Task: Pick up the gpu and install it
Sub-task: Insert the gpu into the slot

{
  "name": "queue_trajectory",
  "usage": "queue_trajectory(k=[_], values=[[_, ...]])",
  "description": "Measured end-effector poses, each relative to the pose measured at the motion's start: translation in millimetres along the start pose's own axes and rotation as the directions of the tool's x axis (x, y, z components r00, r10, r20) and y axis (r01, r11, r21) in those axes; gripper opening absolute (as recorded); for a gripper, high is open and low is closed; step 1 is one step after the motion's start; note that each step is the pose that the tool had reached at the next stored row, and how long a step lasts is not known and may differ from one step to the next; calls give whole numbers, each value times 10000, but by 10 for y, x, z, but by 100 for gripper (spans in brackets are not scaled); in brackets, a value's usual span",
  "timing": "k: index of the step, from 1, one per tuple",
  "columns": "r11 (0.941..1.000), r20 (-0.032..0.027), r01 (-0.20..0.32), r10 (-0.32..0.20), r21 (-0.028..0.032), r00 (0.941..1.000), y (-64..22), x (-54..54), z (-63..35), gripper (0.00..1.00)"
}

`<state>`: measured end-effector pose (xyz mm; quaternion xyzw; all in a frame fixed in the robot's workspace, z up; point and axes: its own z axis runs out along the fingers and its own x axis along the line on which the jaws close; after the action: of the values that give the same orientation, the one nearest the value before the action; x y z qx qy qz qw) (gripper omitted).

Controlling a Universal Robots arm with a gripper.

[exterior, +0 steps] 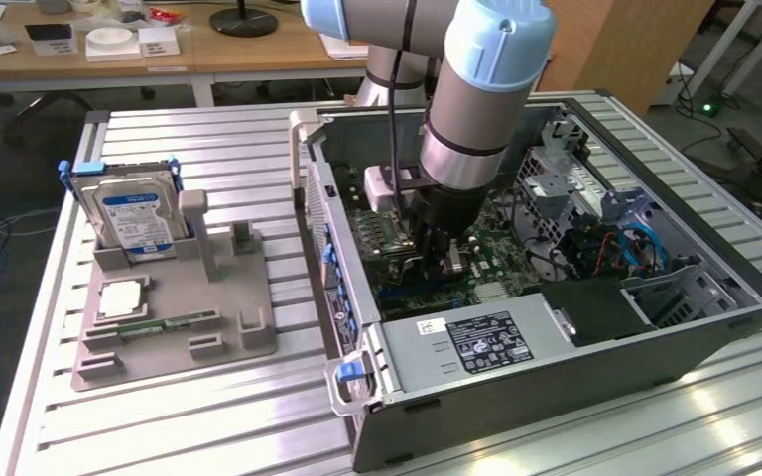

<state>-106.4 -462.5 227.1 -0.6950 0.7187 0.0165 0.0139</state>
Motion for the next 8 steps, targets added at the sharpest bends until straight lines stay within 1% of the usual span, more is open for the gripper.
queue_trajectory(k=[8], values=[[10000, 4, 0, 0, 5, 10000, 7, -1, 2, 27]])
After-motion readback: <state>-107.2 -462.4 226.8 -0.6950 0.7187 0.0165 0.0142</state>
